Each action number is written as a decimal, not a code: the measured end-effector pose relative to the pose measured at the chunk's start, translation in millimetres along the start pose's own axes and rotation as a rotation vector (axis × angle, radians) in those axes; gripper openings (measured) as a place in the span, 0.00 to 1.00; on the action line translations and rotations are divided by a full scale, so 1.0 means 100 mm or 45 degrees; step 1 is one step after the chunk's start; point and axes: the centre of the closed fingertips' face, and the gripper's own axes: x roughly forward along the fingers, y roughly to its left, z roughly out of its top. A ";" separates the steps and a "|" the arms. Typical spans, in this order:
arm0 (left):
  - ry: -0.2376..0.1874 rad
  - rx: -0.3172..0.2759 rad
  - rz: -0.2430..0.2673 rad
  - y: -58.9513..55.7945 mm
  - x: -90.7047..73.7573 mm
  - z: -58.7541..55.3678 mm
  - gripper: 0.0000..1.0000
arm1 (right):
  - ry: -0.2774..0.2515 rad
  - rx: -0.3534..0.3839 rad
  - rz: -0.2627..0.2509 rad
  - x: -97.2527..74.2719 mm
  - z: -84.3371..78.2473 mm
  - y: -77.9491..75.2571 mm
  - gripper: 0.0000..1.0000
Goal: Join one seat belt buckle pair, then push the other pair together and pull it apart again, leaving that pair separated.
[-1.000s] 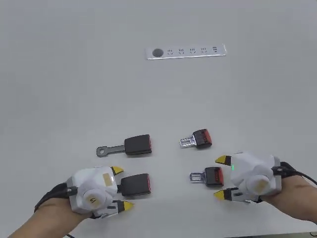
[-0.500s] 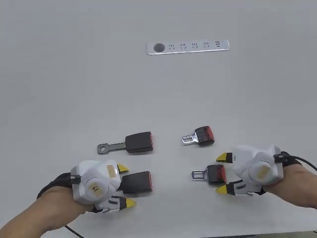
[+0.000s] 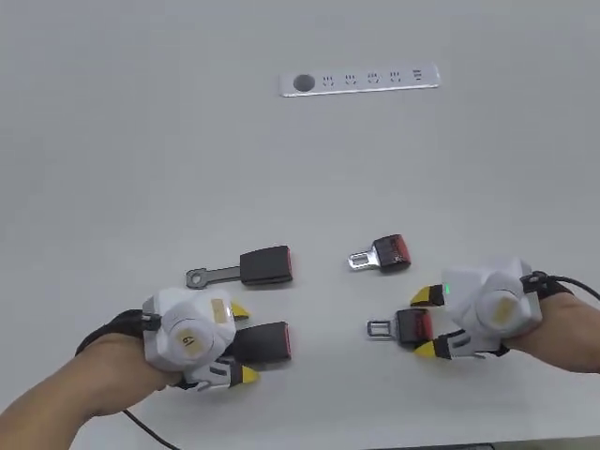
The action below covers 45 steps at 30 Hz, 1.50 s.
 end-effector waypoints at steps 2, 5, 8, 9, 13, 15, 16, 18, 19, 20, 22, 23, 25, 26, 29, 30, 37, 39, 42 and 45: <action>0.007 0.013 -0.001 0.02 0.00 -0.01 0.48 | 0.007 -0.027 0.011 0.01 0.02 0.01 0.36; 0.014 0.019 0.001 0.03 0.00 0.00 0.46 | 0.020 -0.078 0.020 0.02 0.03 0.03 0.36; 0.016 0.031 0.008 0.04 0.01 0.00 0.45 | 0.023 -0.118 0.028 0.04 0.02 0.04 0.35; 0.015 0.040 0.010 0.03 0.01 0.01 0.44 | 0.025 -0.136 0.029 0.04 0.02 0.05 0.34; 0.015 0.071 0.016 0.03 0.01 -0.02 0.44 | 0.045 -0.197 0.028 0.05 0.05 0.08 0.33; 0.018 0.091 0.021 0.04 0.01 -0.01 0.43 | 0.054 -0.212 0.029 0.05 0.05 0.09 0.33; 0.020 0.102 0.024 0.04 0.01 -0.02 0.43 | 0.059 -0.228 0.028 0.06 0.05 0.09 0.33; 0.024 0.123 0.033 0.05 0.01 -0.04 0.41 | 0.065 -0.257 0.025 0.06 0.04 0.10 0.33; 0.026 0.142 0.040 0.05 0.01 -0.04 0.40 | 0.068 -0.273 0.022 0.06 0.04 0.11 0.33; 0.023 0.149 0.040 0.06 0.01 -0.03 0.40 | 0.067 -0.270 0.022 0.06 0.05 0.11 0.33; 0.018 0.152 0.036 0.05 0.01 -0.03 0.39 | 0.068 -0.275 0.021 0.06 0.05 0.11 0.33; 0.017 0.154 0.032 0.04 0.01 -0.02 0.38 | 0.068 -0.272 0.021 0.06 0.05 0.11 0.33; 0.016 0.167 0.025 0.01 0.01 -0.03 0.36 | 0.069 -0.273 0.018 0.06 0.05 0.11 0.33; 0.016 0.173 0.019 0.00 0.01 -0.03 0.35 | 0.069 -0.272 0.017 0.05 0.05 0.11 0.33; 0.014 0.189 0.014 -0.01 0.00 -0.03 0.34 | 0.065 -0.269 0.016 0.06 0.06 0.11 0.33; 0.013 0.190 0.014 -0.01 0.00 -0.03 0.34 | 0.065 -0.270 0.015 0.05 0.06 0.11 0.33; 0.032 0.250 -0.007 0.00 0.00 -0.03 0.34 | 0.054 -0.298 0.032 0.06 0.07 0.12 0.33; 0.044 0.271 -0.017 -0.01 0.01 -0.04 0.34 | 0.049 -0.308 0.039 0.06 0.07 0.12 0.33; 0.056 0.299 -0.033 0.00 0.02 -0.03 0.34 | 0.043 -0.318 0.050 0.06 0.07 0.13 0.33; 0.071 0.326 -0.049 0.00 0.02 -0.03 0.34 | 0.041 -0.320 0.052 0.06 0.07 0.12 0.33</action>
